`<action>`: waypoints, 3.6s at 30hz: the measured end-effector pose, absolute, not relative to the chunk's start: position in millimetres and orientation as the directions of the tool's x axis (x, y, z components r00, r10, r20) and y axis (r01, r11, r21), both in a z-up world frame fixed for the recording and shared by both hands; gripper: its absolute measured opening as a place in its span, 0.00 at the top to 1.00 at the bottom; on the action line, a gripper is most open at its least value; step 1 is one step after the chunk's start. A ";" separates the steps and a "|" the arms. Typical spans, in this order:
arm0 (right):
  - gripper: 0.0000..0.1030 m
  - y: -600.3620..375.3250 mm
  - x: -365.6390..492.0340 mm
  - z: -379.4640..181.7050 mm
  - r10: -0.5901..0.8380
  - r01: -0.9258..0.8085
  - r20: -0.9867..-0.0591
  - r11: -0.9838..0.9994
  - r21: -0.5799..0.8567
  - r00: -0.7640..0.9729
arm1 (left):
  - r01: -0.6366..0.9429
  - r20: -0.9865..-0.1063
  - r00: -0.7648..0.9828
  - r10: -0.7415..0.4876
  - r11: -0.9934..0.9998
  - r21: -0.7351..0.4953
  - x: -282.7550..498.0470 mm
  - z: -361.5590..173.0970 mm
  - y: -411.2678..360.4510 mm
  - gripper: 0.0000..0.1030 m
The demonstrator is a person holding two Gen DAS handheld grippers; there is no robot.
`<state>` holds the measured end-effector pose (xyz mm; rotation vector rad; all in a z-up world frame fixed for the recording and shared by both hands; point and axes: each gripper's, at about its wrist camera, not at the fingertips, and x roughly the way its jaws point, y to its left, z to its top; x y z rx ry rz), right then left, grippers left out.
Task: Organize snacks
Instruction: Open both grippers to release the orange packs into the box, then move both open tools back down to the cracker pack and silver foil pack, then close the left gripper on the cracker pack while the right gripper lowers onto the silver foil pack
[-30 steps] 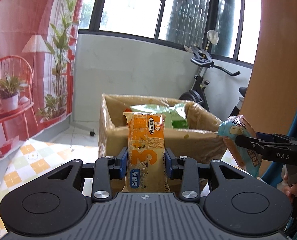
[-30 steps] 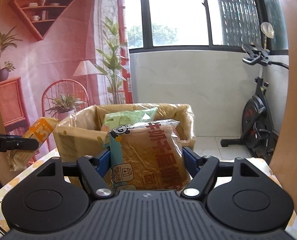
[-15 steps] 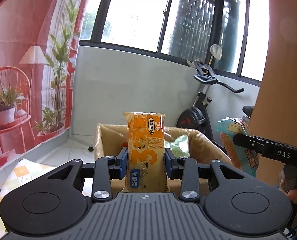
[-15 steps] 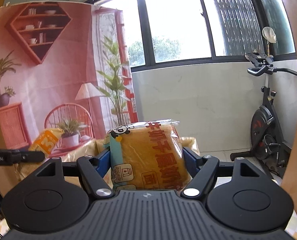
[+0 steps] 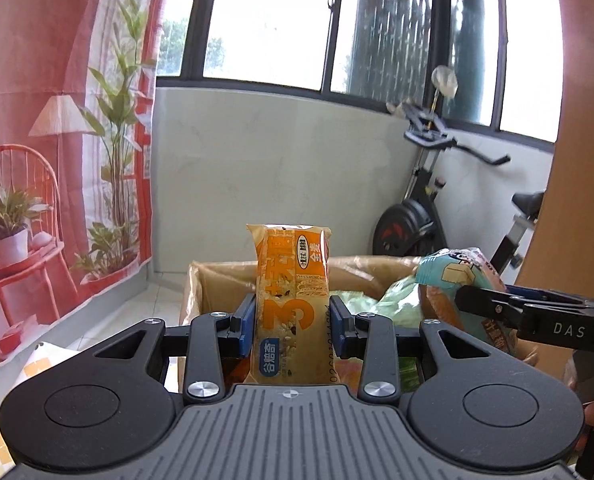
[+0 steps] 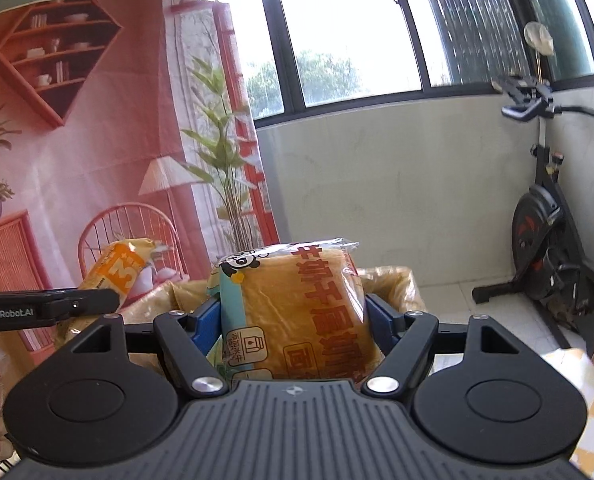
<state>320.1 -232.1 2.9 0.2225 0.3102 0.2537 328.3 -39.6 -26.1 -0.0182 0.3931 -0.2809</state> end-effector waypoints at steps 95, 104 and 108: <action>0.36 -246.9 189.6 -208.6 0.094 -0.083 -0.637 0.995 0.047 0.765 | 0.050 -0.636 0.763 -0.121 0.990 -0.129 229.3 -146.5 41.5 0.16; 0.42 -253.3 187.8 -208.4 0.100 -0.070 -0.624 0.995 0.073 0.775 | 0.112 -0.647 0.739 -0.189 0.981 -0.158 256.0 -156.9 40.4 0.16; 0.42 -253.2 187.8 -208.2 0.101 -0.069 -0.623 0.995 0.075 0.776 | 0.126 -0.652 0.722 -0.232 0.971 -0.206 283.4 -164.1 44.7 0.18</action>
